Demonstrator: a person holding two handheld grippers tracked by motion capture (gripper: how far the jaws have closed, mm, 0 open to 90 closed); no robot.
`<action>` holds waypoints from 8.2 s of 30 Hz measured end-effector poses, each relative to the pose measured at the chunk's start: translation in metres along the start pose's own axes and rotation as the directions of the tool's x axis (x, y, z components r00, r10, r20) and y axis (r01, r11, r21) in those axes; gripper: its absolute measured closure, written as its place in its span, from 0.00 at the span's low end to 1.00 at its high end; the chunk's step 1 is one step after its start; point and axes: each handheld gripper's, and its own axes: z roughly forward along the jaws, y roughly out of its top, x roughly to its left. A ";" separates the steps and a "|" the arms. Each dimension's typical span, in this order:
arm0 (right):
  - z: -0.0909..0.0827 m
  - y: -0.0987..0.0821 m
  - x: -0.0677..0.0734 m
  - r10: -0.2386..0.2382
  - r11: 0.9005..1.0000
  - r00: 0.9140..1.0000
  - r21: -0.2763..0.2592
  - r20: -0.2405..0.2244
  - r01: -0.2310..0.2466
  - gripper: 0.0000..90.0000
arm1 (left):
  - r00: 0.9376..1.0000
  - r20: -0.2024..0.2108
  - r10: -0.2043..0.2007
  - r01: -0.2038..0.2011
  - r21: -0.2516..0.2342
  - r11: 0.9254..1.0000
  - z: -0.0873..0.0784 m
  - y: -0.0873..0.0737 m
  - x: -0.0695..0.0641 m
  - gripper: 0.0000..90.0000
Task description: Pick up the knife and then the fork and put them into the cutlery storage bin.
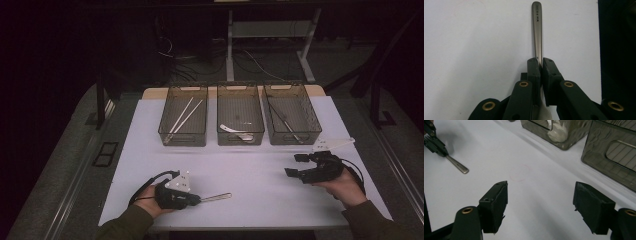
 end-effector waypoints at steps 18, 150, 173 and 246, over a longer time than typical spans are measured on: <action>0.018 0.021 0.029 -0.194 0.979 0.960 0.028 -0.200 0.203 0.35 | 0.997 0.032 0.072 -0.069 -0.083 0.994 -0.004 0.040 0.001 0.94; 0.075 0.065 0.065 -0.431 0.853 0.823 0.130 -0.371 0.506 0.97 | 0.999 -0.037 -0.029 0.016 -0.316 0.949 -0.021 0.058 0.026 0.42; 0.016 0.082 -0.022 -0.242 0.969 0.970 0.048 -0.035 0.243 0.96 | 0.942 -0.200 -0.268 0.184 -0.359 0.915 -0.027 -0.001 0.007 0.01; 0.064 0.099 -0.138 0.253 0.957 0.900 0.041 0.356 -0.286 0.55 | 0.948 -0.196 -0.250 0.168 -0.360 0.918 -0.025 0.003 0.014 0.00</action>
